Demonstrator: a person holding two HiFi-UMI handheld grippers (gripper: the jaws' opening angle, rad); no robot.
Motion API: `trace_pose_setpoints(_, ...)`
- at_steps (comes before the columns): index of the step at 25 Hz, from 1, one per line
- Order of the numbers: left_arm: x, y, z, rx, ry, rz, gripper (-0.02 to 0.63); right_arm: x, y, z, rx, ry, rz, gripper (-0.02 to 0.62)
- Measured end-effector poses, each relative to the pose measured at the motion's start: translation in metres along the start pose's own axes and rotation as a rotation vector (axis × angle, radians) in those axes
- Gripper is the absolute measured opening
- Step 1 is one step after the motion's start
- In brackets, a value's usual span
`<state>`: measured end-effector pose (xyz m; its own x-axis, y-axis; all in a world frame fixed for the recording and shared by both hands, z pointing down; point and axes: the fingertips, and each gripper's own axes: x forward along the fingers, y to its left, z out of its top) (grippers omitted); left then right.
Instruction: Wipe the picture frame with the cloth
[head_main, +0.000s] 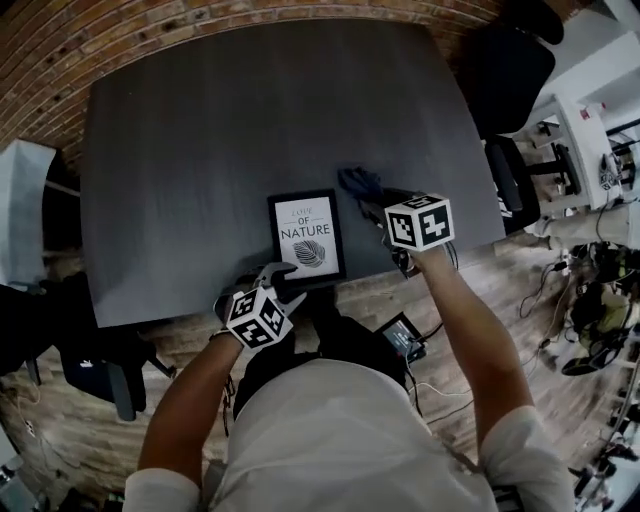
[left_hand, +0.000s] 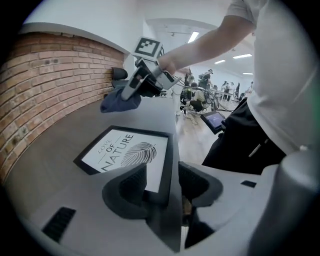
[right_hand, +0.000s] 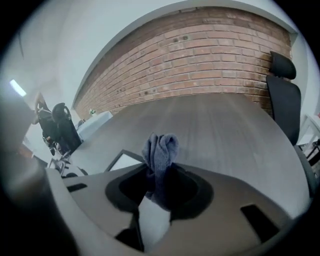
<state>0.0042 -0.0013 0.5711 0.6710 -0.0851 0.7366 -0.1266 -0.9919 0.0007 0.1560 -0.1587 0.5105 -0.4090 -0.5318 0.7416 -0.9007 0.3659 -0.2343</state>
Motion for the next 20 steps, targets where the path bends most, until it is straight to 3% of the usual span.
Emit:
trace_pose_setpoints(4, 0.009, 0.001, -0.007, -0.044, 0.052, 0.045, 0.206, 0.031, 0.015, 0.035, -0.017, -0.022, 0.097, 0.12)
trace_pose_setpoints(9, 0.011, 0.007, -0.008, -0.097, 0.047, 0.112, 0.179, 0.072, 0.042, 0.063, -0.028, -0.014, 0.192, 0.12)
trace_pose_setpoints(20, 0.013, 0.013, -0.006, -0.182, 0.025, 0.163, 0.172, 0.152, 0.116, 0.085, -0.152, 0.061, 0.295, 0.12)
